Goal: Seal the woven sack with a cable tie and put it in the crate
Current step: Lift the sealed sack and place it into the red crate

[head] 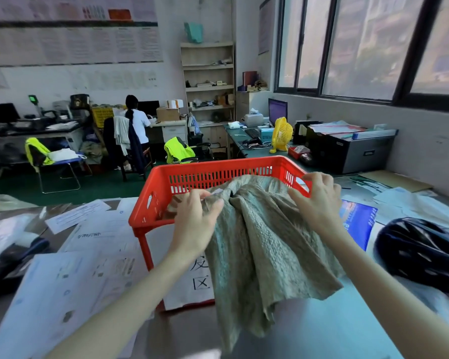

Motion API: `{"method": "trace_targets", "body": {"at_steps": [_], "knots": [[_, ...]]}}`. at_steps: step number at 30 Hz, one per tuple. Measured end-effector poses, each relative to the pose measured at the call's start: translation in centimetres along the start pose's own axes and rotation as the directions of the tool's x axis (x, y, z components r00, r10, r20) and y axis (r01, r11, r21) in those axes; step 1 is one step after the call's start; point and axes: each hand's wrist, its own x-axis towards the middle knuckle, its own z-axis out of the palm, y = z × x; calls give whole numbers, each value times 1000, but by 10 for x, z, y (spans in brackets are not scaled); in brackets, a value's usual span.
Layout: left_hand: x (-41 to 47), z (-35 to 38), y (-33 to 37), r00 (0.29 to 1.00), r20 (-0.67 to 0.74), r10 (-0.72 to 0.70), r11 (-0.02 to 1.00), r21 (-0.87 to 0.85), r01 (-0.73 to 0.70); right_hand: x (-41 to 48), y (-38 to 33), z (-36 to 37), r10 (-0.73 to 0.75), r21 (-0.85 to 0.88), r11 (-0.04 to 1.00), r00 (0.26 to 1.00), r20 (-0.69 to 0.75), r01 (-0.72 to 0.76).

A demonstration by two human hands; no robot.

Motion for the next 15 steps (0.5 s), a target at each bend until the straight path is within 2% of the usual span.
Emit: {"method": "trace_targets", "body": {"at_steps": [3,6,8,11,13,15], "knots": [[-46,18,3,998,-34,60,996,-60,-62,-25,10,1,64,67,996,998,1,-64],[-79,40,8,998,-25,-49,983,-181,44,-47,22,5,99,161,980,989,110,-117],[-93,54,14,992,47,-115,945,-304,124,-60,27,7,90,273,952,978,187,-140],[-105,70,21,976,157,-149,870,-449,205,-77,30,9,81,469,846,931,355,-252],[-107,80,18,970,198,-143,868,-446,219,-85,30,11,47,544,766,873,485,-343],[-104,86,13,959,258,-121,850,-472,234,-89,26,9,-36,590,727,838,544,-351]]}}
